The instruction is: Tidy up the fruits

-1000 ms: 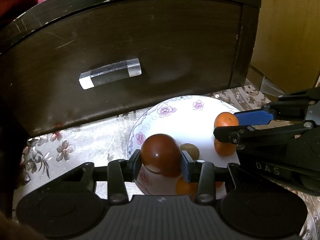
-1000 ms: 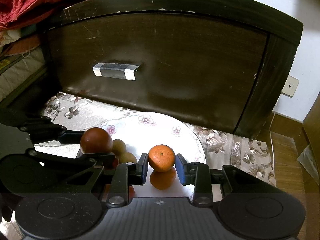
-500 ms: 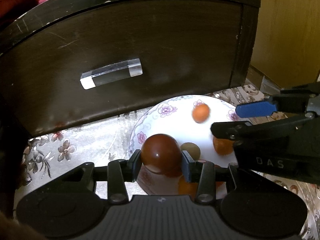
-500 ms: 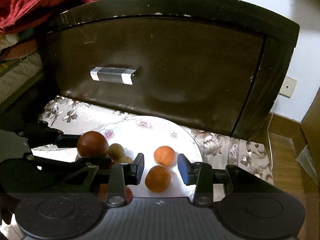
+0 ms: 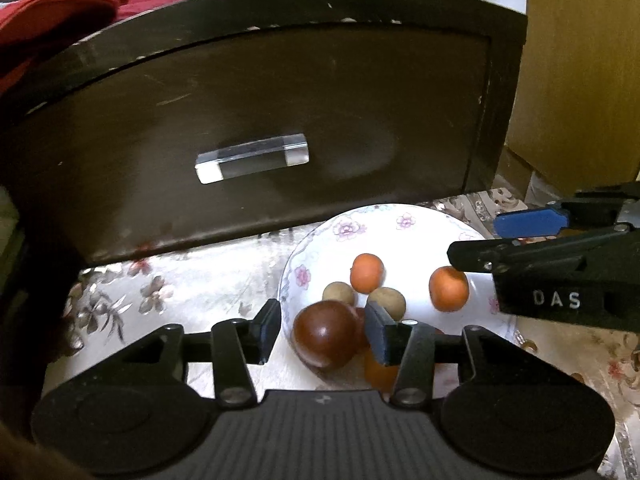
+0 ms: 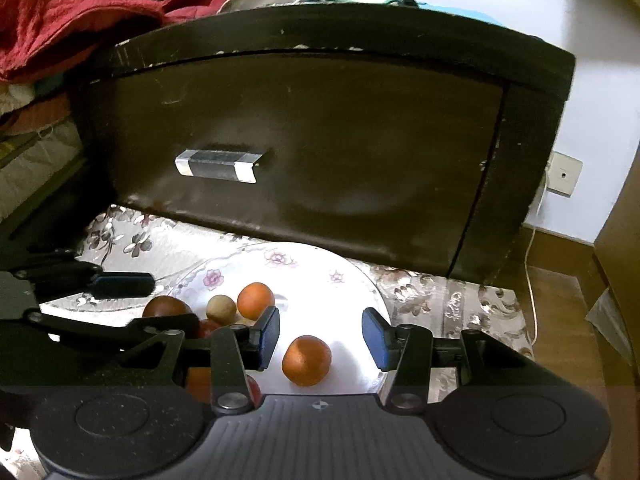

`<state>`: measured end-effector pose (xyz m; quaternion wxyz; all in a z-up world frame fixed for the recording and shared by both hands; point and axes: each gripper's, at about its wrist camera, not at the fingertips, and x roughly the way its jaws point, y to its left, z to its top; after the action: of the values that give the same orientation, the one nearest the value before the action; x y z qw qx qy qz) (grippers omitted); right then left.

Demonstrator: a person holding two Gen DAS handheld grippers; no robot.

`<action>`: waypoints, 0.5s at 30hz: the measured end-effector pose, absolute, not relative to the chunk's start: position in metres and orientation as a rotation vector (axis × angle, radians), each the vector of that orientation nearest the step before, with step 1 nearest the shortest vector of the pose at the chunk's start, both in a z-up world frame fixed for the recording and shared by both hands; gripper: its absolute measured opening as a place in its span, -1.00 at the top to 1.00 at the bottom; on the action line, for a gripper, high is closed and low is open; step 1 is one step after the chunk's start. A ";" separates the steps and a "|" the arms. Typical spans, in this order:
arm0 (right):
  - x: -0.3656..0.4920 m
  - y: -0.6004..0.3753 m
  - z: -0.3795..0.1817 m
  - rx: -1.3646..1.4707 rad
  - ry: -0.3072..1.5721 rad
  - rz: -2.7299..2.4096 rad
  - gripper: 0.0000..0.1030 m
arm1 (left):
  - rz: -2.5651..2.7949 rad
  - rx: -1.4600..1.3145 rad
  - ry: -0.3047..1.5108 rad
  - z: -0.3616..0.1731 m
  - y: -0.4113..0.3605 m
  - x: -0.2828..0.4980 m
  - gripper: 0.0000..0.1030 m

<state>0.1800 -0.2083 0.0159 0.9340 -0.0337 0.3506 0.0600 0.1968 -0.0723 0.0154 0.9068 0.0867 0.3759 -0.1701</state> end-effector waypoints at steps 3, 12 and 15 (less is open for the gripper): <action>0.172 -0.209 0.020 -0.060 0.715 0.116 0.15 | -0.335 0.155 0.771 0.020 -0.064 0.184 -0.17; 0.139 -0.205 0.030 -0.037 0.716 0.113 0.13 | -0.252 0.101 0.764 0.029 -0.051 0.143 -0.49; 0.123 -0.202 0.033 -0.029 0.713 0.109 0.12 | -0.229 0.116 0.739 0.035 -0.054 0.128 -0.74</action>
<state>0.1233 -0.2024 0.0333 0.9355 -0.0142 0.3490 0.0533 0.1281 -0.0535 0.0348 0.9245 0.0566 0.3601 -0.1115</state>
